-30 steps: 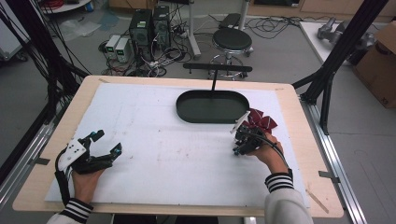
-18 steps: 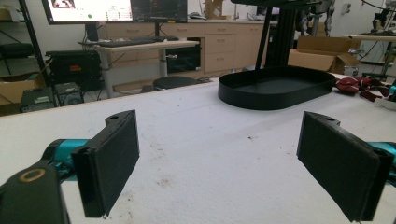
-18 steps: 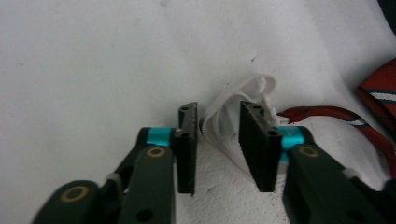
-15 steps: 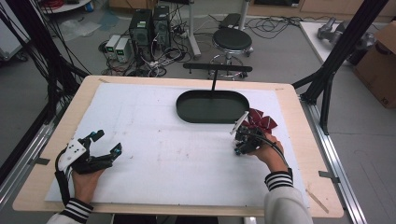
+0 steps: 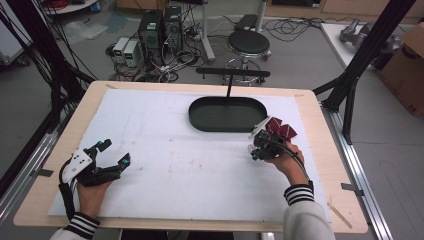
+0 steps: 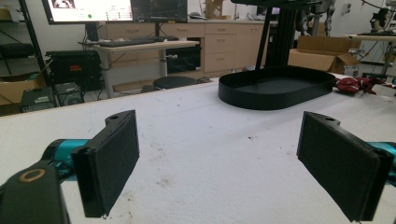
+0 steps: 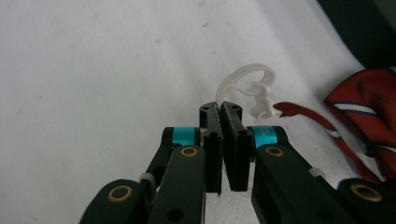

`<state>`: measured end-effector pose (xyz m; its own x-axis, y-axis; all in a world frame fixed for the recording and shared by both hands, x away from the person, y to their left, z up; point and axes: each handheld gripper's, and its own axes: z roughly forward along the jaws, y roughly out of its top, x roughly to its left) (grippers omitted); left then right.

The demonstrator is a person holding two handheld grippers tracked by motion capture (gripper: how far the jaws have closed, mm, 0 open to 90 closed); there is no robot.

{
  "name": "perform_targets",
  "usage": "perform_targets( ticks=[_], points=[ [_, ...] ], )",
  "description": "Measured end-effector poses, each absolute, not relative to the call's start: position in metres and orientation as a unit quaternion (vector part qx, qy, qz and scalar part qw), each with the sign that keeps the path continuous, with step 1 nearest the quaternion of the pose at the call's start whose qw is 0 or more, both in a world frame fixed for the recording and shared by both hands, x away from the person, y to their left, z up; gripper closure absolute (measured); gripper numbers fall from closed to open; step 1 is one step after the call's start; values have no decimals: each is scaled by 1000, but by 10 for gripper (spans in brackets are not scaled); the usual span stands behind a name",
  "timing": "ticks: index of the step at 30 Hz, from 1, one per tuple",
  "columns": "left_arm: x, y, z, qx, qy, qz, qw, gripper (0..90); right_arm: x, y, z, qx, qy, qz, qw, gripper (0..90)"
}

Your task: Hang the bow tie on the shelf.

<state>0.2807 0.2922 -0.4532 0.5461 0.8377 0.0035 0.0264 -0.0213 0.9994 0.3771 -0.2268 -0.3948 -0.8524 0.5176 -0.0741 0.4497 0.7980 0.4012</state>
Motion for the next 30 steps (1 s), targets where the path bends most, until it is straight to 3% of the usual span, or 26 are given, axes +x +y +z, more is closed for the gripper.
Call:
perform_targets(
  ticks=[16,21,30],
  points=[
    [281,292,-453,634,341,333,609,134,367,-241,-358,289,870,362,172,873],
    [281,292,-453,634,341,333,609,134,364,-248,-346,314,824,419,218,876],
    [280,292,-453,634,340,335,609,134,360,-249,-330,336,767,487,247,876]
  ],
)
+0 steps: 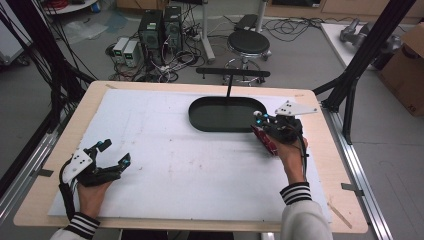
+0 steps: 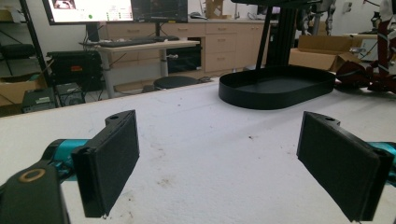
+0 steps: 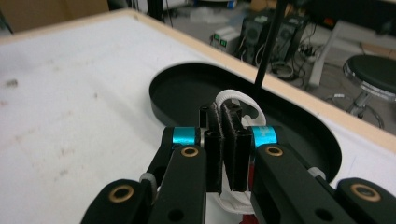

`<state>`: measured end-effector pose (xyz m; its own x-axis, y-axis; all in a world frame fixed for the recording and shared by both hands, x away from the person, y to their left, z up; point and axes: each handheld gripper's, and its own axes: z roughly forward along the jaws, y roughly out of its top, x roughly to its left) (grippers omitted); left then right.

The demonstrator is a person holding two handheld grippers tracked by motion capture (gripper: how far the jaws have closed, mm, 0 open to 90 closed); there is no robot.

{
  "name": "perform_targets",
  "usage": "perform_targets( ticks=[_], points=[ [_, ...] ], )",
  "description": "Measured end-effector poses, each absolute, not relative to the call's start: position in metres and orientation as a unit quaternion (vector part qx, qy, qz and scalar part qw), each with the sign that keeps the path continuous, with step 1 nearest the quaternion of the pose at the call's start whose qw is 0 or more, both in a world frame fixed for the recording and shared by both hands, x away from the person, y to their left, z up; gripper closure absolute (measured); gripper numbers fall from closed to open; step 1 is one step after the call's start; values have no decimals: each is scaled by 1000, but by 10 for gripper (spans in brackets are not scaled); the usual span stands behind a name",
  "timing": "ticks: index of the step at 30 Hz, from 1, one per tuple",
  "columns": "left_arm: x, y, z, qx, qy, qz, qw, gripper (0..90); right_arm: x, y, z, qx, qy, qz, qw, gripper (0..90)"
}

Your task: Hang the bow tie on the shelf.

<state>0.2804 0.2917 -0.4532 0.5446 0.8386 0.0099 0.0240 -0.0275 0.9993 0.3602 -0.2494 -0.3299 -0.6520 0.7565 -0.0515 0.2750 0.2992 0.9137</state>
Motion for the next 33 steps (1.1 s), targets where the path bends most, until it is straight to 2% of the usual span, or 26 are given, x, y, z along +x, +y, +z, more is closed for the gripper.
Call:
perform_targets(
  ticks=[16,24,33],
  points=[
    [280,292,-453,634,341,335,607,134,369,-235,-288,365,689,547,305,876],
    [281,292,-453,633,342,334,609,134,384,-230,-276,376,667,560,315,876],
    [281,292,-453,632,343,333,610,134,406,-222,-261,387,647,556,350,876]
  ],
)
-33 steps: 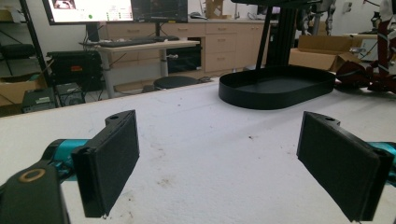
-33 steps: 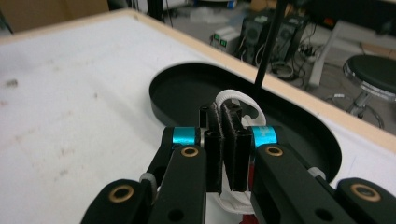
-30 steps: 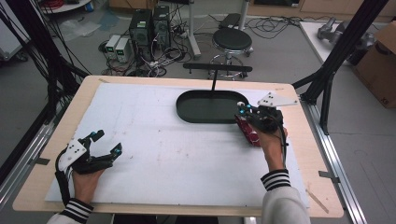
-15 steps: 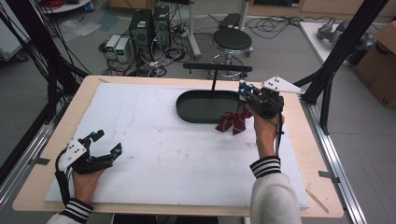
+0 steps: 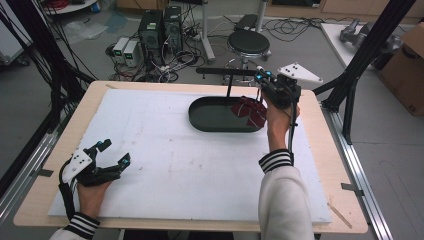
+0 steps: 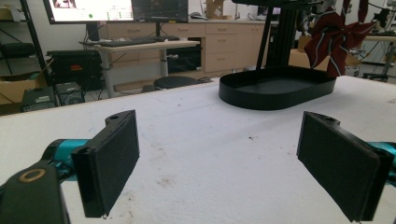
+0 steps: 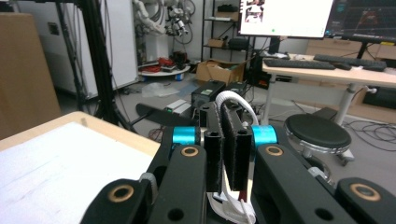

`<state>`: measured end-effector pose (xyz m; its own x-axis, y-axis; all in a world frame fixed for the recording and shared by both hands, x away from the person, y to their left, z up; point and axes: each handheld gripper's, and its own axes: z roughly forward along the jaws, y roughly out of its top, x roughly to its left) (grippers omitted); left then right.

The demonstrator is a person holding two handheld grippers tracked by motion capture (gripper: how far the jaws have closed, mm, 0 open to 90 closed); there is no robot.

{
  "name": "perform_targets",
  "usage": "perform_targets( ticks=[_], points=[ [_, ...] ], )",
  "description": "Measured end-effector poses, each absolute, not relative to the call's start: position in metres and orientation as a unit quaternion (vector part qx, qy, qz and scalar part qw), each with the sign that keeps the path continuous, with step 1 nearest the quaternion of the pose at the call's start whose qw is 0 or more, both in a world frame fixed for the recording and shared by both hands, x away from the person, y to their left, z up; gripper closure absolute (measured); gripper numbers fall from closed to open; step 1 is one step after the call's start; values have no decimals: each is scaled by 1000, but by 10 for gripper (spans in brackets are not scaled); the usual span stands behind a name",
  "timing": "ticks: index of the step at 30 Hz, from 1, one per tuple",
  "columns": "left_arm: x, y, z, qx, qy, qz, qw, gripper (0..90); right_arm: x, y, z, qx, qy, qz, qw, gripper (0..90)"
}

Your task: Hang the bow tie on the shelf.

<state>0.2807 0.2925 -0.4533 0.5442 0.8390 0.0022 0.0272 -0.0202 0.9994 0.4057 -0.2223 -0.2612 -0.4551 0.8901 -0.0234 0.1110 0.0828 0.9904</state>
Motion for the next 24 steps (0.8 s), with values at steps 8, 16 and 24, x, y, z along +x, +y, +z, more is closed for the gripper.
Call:
perform_targets(
  ticks=[8,16,24],
  points=[
    [281,293,-453,632,345,328,612,134,426,-215,-261,392,638,562,350,876],
    [281,293,-453,630,346,328,613,134,440,-205,-265,379,652,566,333,876],
    [282,293,-453,631,347,328,612,134,452,-196,-253,367,649,575,338,876]
  ],
)
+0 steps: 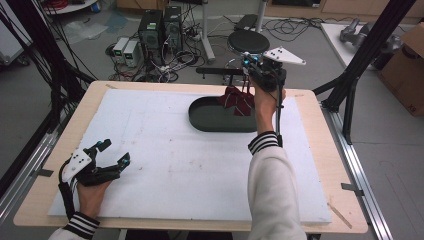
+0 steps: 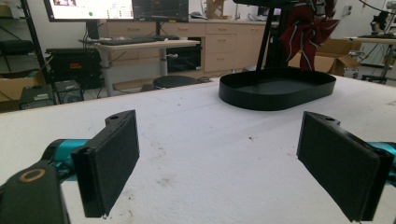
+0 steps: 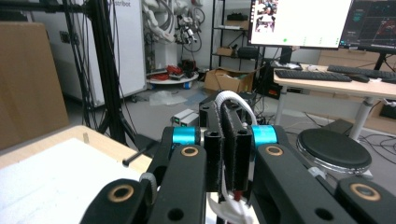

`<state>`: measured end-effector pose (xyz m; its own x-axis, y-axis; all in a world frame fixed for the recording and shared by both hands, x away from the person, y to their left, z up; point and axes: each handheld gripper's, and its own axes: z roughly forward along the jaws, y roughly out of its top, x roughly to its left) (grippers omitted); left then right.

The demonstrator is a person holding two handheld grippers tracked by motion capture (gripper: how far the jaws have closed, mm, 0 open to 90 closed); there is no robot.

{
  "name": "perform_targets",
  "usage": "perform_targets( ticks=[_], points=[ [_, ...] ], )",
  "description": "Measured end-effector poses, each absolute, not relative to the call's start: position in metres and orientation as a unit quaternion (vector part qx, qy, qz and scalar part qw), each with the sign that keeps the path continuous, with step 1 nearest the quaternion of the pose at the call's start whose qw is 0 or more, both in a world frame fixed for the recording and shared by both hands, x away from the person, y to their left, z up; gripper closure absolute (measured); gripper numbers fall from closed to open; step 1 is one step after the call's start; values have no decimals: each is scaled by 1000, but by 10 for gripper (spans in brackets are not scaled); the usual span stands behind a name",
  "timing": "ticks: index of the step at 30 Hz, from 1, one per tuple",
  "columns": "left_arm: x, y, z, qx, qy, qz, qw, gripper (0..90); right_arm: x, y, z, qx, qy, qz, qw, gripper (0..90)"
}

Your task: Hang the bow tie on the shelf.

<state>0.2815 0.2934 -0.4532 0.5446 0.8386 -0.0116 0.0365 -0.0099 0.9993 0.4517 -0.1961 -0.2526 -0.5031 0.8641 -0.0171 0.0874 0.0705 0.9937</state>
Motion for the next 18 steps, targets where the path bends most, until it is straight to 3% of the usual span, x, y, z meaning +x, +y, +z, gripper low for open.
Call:
perform_targets(
  ticks=[18],
  points=[
    [281,294,-453,630,346,327,613,134,479,-199,-258,375,648,565,346,876]
  ],
)
